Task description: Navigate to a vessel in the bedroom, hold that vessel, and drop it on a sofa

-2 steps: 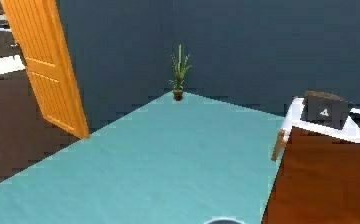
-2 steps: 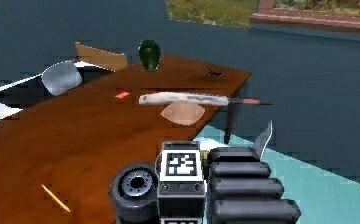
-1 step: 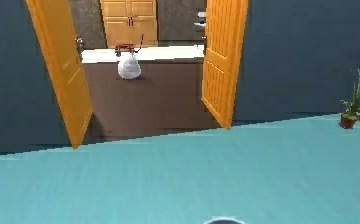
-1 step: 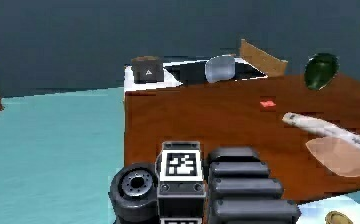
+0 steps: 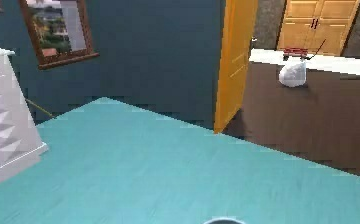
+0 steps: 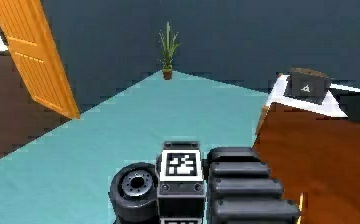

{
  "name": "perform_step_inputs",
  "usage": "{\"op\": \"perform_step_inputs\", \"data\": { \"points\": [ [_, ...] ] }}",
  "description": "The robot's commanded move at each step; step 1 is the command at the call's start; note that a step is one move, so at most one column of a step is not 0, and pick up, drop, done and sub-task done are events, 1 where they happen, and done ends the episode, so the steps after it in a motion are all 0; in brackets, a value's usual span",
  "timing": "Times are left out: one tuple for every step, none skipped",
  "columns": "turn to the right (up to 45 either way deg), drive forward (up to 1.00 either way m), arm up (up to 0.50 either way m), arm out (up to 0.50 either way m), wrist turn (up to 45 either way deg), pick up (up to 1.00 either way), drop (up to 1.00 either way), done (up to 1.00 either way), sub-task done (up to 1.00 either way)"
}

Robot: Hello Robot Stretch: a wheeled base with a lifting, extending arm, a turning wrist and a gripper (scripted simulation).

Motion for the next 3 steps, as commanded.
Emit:
{"op": "perform_step_inputs", "data": {
  "points": [
    [-39.0,0.00,0.00,0.00,0.0,0.00,0.00,0.00,0.00],
    [0.0,0.10,0.00,0.00,0.0,0.00,0.00,0.00,0.00],
    [45.0,0.00,0.00,0.00,0.0,0.00,0.00,0.00,0.00]
  ]
}}
